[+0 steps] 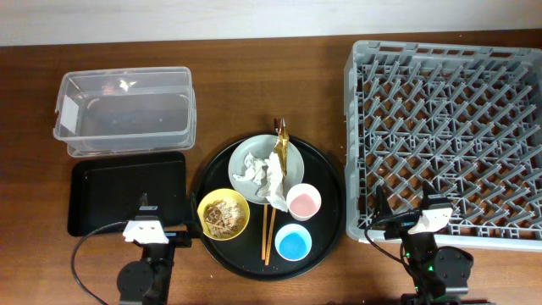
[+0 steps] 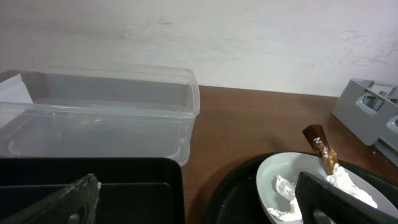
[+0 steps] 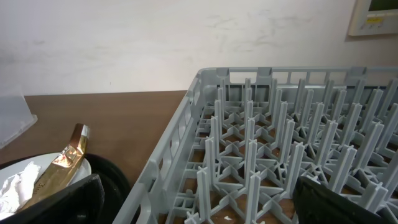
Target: Sort waste into correct bins and load items into the dishwasher rack
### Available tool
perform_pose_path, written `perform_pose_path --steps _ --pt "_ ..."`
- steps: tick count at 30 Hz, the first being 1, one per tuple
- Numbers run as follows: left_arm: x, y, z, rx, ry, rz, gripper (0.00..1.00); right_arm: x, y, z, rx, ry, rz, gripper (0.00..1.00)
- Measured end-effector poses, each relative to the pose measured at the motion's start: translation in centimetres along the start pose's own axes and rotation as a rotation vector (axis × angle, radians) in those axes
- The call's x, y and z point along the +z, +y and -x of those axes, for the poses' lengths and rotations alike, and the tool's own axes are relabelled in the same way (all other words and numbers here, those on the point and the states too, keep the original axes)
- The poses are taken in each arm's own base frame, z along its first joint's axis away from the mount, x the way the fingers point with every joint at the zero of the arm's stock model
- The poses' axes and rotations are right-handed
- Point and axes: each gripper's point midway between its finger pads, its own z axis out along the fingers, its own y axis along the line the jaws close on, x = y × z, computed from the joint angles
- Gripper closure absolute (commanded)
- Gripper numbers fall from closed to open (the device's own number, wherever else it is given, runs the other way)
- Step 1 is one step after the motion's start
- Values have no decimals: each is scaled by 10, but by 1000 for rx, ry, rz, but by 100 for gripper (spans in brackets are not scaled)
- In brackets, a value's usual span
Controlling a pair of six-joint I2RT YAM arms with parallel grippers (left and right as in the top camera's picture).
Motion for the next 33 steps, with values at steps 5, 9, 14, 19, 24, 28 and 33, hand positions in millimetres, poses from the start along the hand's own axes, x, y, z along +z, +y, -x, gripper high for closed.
perform_pose_path --steps 5,9,14,19,24,28,33 --pt "0 0 0 0 0 0 1 0 0 0 0 0 0 2" --pt "0 0 0 0 0 0 1 0 0 0 0 0 0 2" --pt "0 -2 0 0 1 -11 1 0 4 0 54 2 21 2" --pt "-5 -2 -12 2 124 -7 1 -5 11 -4 98 101 52 2" --pt "-9 -9 13 3 262 -9 1 -17 16 32 119 206 45 2" --pt "-1 -21 13 -9 438 -53 1 -25 18 29 154 422 24 2" --pt "11 -28 20 -29 755 -43 1 -33 19 23 194 680 -1 2"
